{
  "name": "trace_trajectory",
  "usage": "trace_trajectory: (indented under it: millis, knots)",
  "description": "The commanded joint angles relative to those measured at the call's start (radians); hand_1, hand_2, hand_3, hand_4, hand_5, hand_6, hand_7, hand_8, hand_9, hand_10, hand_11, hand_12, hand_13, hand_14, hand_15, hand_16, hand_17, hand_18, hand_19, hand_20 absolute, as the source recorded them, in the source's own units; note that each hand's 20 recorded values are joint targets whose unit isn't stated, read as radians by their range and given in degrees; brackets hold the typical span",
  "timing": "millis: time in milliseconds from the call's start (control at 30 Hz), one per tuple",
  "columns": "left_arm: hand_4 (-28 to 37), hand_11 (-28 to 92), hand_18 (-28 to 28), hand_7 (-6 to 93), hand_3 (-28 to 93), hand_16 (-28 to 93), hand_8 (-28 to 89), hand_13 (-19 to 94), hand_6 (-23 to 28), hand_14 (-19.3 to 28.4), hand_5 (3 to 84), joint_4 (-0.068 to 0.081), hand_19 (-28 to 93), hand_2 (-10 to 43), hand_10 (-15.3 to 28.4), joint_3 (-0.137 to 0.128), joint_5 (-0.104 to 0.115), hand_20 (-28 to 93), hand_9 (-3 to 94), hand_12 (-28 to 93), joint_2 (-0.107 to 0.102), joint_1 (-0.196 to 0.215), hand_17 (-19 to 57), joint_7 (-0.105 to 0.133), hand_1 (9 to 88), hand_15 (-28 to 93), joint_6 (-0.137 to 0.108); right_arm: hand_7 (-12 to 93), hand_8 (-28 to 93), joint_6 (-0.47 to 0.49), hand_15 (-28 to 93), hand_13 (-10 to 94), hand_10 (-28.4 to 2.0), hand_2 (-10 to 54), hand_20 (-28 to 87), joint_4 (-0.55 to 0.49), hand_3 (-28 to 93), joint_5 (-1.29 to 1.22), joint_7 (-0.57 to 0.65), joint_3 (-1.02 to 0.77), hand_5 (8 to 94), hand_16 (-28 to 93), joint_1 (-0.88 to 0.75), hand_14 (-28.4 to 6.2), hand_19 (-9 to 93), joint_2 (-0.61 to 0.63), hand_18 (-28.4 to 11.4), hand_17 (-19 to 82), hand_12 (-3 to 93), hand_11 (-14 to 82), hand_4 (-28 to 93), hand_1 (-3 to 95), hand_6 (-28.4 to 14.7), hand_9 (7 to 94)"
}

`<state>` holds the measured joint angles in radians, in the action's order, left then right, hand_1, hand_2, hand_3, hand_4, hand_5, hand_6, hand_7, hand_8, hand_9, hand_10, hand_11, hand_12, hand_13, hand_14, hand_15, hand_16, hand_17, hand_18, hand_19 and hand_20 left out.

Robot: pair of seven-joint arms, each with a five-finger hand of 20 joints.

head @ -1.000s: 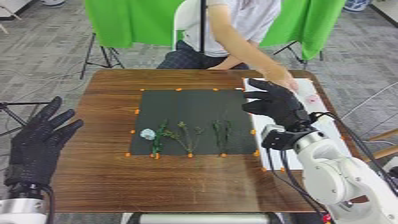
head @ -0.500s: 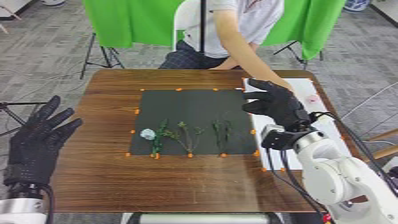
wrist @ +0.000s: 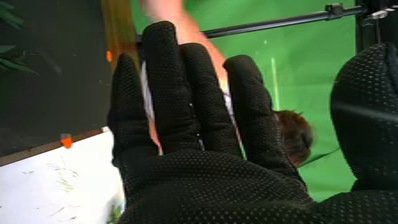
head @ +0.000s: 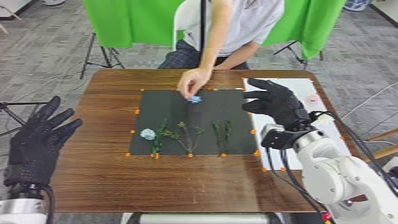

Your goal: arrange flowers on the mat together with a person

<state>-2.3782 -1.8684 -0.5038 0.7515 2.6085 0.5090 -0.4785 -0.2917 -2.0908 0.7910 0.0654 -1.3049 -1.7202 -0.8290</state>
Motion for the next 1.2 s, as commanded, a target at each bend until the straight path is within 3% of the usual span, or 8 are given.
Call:
trace_trajectory:
  millis: [33, 400, 533, 600, 633, 967, 1133, 1200]
  knots:
    - [-25.7, 19, 17.4, 10.2, 74, -5, -8, 20, 4.7, 21.5, 30.2, 0.0, 36, 7.8, 15.0, 0.007, -0.017, 15, 29.1, 12, 0.02, 0.002, -10.6, -0.026, 20.3, 44, 0.002, 17, -12, -0.014, 48, 46, -19.0, -1.2, 16, -0.004, 74, 0.0, -0.004, -0.001, 46.3, 12, -0.007, -17.9, 54, 0.003, -24.6, 13, 16.4, 18.3, -26, 25.0, -2.4, 50.5]
    - [-25.6, 19, 17.4, 10.2, 74, -5, -8, 20, 4.7, 21.5, 30.2, -0.001, 36, 7.8, 15.0, 0.008, -0.043, 15, 29.1, 12, 0.045, -0.012, -10.6, -0.052, 20.3, 44, 0.017, 17, -12, -0.01, 48, 46, -18.9, -1.1, 16, -0.004, 74, 0.009, 0.004, -0.008, 46.4, 12, -0.011, -17.8, 54, -0.005, -24.5, 13, 16.4, 18.4, -26, 25.1, -2.4, 50.6]
    - [-25.5, 19, 17.4, 10.1, 74, -5, -8, 20, 4.7, 21.5, 30.2, -0.003, 36, 7.8, 15.1, 0.005, -0.034, 15, 29.1, 12, 0.037, -0.003, -10.6, -0.042, 20.4, 44, 0.011, 17, -12, -0.003, 48, 46, -19.0, -1.1, 16, -0.003, 74, 0.009, 0.007, -0.01, 46.4, 12, -0.011, -17.9, 54, -0.009, -24.5, 13, 16.4, 18.5, -26, 25.1, -2.4, 50.7]
    - [-25.5, 19, 17.4, 10.1, 74, -5, -8, 20, 4.7, 21.5, 30.2, -0.002, 36, 7.8, 15.1, 0.006, -0.041, 15, 29.2, 12, 0.045, -0.01, -10.6, -0.052, 20.4, 44, 0.015, 17, -12, -0.006, 48, 46, -19.0, -1.0, 16, -0.004, 74, 0.009, 0.006, -0.01, 46.4, 12, -0.012, -17.9, 54, -0.005, -24.5, 13, 16.3, 18.4, -26, 25.1, -2.4, 50.7]
    - [-25.5, 19, 17.4, 10.1, 74, -5, -8, 20, 4.7, 21.5, 30.2, -0.002, 36, 7.8, 15.2, 0.008, -0.03, 15, 29.2, 12, 0.031, -0.005, -10.6, -0.039, 20.4, 44, 0.009, 17, -12, -0.009, 48, 46, -19.0, -1.0, 16, -0.004, 74, 0.005, 0.002, -0.009, 46.4, 12, -0.013, -17.9, 54, -0.001, -24.5, 13, 16.3, 18.4, -26, 25.1, -2.4, 50.7]
    - [-25.4, 18, 17.4, 10.2, 74, -5, -8, 20, 4.7, 21.5, 30.3, -0.002, 36, 7.8, 15.0, 0.007, -0.026, 15, 29.1, 12, 0.027, 0.0, -10.6, -0.033, 20.4, 44, 0.005, 17, -12, -0.004, 48, 46, -19.0, -1.1, 16, -0.005, 74, 0.017, 0.008, -0.017, 46.3, 12, -0.016, -17.9, 54, -0.006, -24.5, 13, 16.4, 18.3, -26, 25.0, -2.4, 50.7]
    - [-25.4, 19, 17.5, 10.1, 74, -5, -8, 20, 4.7, 21.5, 30.3, -0.002, 36, 7.8, 15.0, 0.008, -0.008, 15, 29.0, 12, 0.008, 0.006, -10.6, -0.016, 20.5, 44, -0.003, 17, -12, -0.003, 48, 46, -19.0, -1.1, 16, -0.008, 74, 0.023, 0.01, -0.021, 46.3, 12, -0.02, -17.8, 54, -0.006, -24.5, 13, 16.4, 18.3, -26, 25.1, -2.5, 50.6]
    - [-25.4, 19, 17.5, 10.2, 74, -5, -8, 20, 4.8, 21.5, 30.3, -0.002, 36, 7.8, 15.0, 0.008, -0.018, 15, 29.0, 12, 0.016, -0.001, -10.5, -0.029, 20.6, 44, -0.002, 17, -12, -0.02, 48, 46, -19.0, -1.1, 16, -0.011, 74, 0.037, 0.012, -0.016, 46.3, 12, -0.017, -17.8, 54, 0.0, -24.6, 13, 16.4, 18.3, -26, 25.1, -2.5, 50.6]
